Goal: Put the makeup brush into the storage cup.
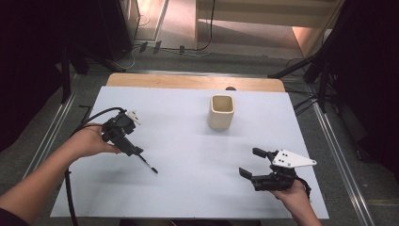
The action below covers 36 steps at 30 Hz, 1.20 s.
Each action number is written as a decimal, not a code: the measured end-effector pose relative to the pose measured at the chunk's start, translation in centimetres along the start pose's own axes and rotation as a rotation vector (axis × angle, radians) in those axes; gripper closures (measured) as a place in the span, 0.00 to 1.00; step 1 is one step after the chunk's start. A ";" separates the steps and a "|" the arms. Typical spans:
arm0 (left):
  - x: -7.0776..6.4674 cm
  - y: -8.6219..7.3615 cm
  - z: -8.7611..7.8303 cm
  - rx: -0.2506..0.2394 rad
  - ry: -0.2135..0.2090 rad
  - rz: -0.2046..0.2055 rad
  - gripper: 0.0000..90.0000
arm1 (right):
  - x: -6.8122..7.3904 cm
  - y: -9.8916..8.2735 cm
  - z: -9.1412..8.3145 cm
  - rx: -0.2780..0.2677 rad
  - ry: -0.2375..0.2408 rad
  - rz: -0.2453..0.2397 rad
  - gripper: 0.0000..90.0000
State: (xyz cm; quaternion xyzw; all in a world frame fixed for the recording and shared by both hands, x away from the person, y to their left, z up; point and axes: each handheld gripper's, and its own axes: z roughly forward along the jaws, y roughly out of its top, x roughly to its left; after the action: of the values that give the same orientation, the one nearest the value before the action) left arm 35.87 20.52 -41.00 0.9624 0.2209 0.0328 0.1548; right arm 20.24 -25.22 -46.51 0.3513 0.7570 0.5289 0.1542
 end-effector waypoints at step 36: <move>1.5 0.0 -0.6 -0.088 -0.196 0.640 0.17 | 0.2 0.0 0.1 0.009 0.026 -0.007 0.15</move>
State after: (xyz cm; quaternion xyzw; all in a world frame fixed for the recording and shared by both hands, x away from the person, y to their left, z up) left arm 37.15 21.30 -40.46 0.9739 -0.1101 -0.0032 0.1987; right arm 20.17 -25.02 -46.50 0.3425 0.7624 0.5298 0.1444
